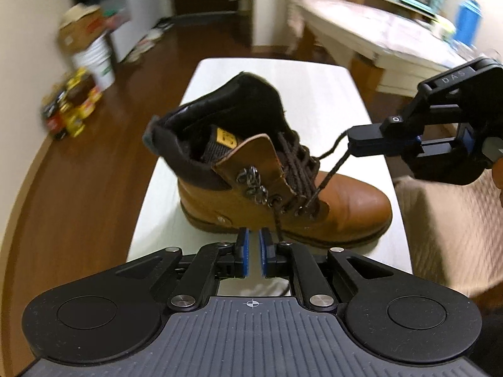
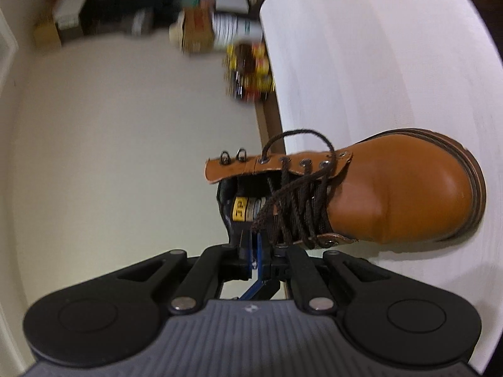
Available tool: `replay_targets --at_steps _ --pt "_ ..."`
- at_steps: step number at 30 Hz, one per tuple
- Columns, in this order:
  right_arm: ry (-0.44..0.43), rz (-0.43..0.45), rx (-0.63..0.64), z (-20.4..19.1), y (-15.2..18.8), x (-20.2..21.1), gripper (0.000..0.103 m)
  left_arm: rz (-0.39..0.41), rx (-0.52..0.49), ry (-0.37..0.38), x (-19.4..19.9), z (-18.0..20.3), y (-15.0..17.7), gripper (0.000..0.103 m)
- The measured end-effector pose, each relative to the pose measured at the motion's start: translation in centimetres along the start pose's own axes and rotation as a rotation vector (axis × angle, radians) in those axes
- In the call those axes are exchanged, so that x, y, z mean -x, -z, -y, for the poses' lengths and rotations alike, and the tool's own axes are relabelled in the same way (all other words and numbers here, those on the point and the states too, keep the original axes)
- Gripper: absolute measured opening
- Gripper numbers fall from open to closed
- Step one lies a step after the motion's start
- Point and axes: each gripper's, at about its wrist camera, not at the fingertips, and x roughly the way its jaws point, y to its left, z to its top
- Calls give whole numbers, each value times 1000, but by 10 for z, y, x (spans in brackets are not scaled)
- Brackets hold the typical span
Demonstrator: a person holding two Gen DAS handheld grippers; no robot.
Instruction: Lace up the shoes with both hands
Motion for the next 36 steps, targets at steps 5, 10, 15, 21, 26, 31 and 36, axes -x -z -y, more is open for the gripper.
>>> replay_targets --at_steps 5,10,15,21,26,31,36 --pt "0 125 -2 -1 21 0 4 22 -90 44 -8 2 -4 8" --pt "2 167 -21 3 26 -3 4 32 -139 73 -11 10 -6 8" --pt "-8 190 -31 4 31 -1 4 22 -147 69 -12 11 -6 9" --pt "-16 200 -35 4 32 1 4 50 -124 61 -9 3 -3 8" --pt "-25 197 -44 4 33 -1 4 67 -156 82 -6 8 -4 9" --pt "-16 194 -40 5 35 -6 4 67 -146 81 -5 5 -3 9" --pt "-14 176 -37 5 36 -11 4 69 -150 84 -4 2 -2 9"
